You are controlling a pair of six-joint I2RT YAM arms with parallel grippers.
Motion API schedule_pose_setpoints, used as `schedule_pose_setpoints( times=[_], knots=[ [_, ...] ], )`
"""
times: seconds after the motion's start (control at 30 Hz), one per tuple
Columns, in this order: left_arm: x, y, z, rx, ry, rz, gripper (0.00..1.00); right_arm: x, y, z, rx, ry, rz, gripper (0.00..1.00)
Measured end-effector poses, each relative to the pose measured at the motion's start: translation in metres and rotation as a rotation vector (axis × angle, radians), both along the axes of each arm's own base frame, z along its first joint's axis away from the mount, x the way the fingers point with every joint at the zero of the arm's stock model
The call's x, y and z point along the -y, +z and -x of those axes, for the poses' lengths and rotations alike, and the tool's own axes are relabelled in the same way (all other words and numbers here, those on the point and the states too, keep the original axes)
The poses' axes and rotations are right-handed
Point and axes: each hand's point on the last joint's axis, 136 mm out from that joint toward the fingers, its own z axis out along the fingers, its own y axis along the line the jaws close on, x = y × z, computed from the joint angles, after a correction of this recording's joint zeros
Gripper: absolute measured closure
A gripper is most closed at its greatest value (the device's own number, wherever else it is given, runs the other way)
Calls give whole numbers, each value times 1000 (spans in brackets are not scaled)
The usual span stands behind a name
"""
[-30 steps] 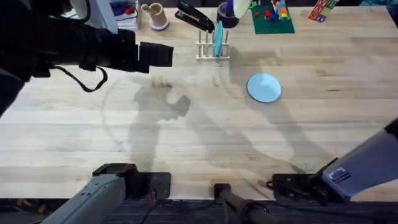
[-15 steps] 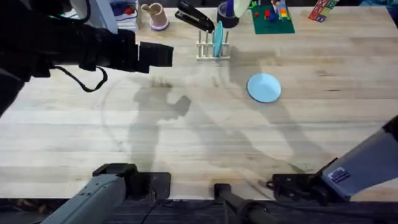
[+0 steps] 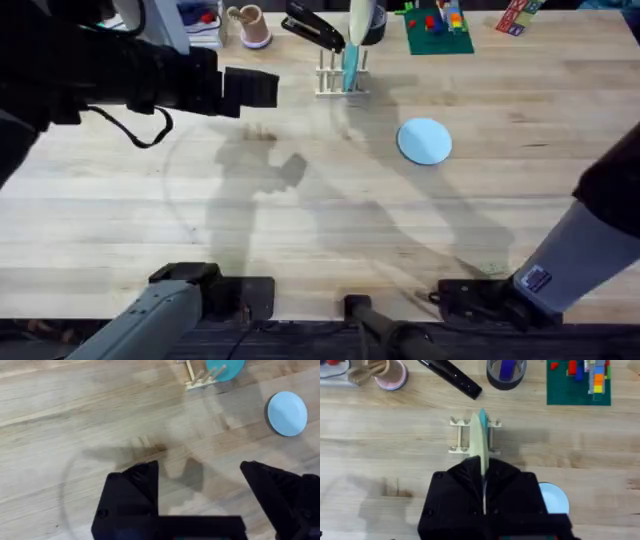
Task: Pick up the plates from the table one by one and place each into a slot on the dish rack.
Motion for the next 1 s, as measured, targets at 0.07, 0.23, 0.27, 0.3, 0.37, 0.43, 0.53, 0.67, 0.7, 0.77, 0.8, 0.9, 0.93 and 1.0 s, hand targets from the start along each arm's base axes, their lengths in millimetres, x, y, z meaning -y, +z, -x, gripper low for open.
schedule_pose_setpoints(
  times=[0.07, 0.23, 0.27, 0.3, 0.37, 0.43, 0.53, 0.67, 0.7, 0.77, 0.8, 0.9, 0.93, 1.0],
  knots=[
    [0, 0, 0, 0, 0, 0, 5, -3, -6, -1, -10, 2, 6, 971],
    [0, 0, 0, 0, 0, 0, 5, -10, -30, -7, -52, 5, 35, 972],
    [0, 0, 0, 0, 0, 0, 6, -11, -34, -8, -59, 4, 39, 972],
    [0, 0, 0, 0, 0, 0, 6, -12, -39, -10, -65, 3, 43, 971],
    [0, 0, 0, 0, 0, 0, 6, -15, -47, -14, -71, 2, 48, 972],
    [0, 0, 0, 0, 0, 0, 6, -18, -52, -18, -74, 2, 49, 972],
    [0, 0, 0, 0, 0, 0, 6, -21, -61, -22, -80, 2, 54, 972],
    [0, 0, 0, 0, 0, 0, 6, -24, -74, -26, -93, 1, 63, 972],
    [0, 0, 0, 0, 0, 0, 6, -25, -77, -27, -97, 0, 65, 972],
    [0, 0, 0, 0, 0, 0, 5, -27, -84, -30, -105, 0, 70, 972],
    [0, 0, 0, 0, 0, 0, 5, -27, -87, -31, -107, -1, 72, 972],
    [0, 0, 0, 0, 0, 0, 5, -30, -93, -36, -103, -2, 69, 972],
    [0, 0, 0, 0, 0, 0, 5, -30, -94, -38, -100, -4, 67, 972],
    [0, 0, 0, 0, 0, 0, 5, -30, -95, -41, -95, -7, 62, 972]
  ],
)
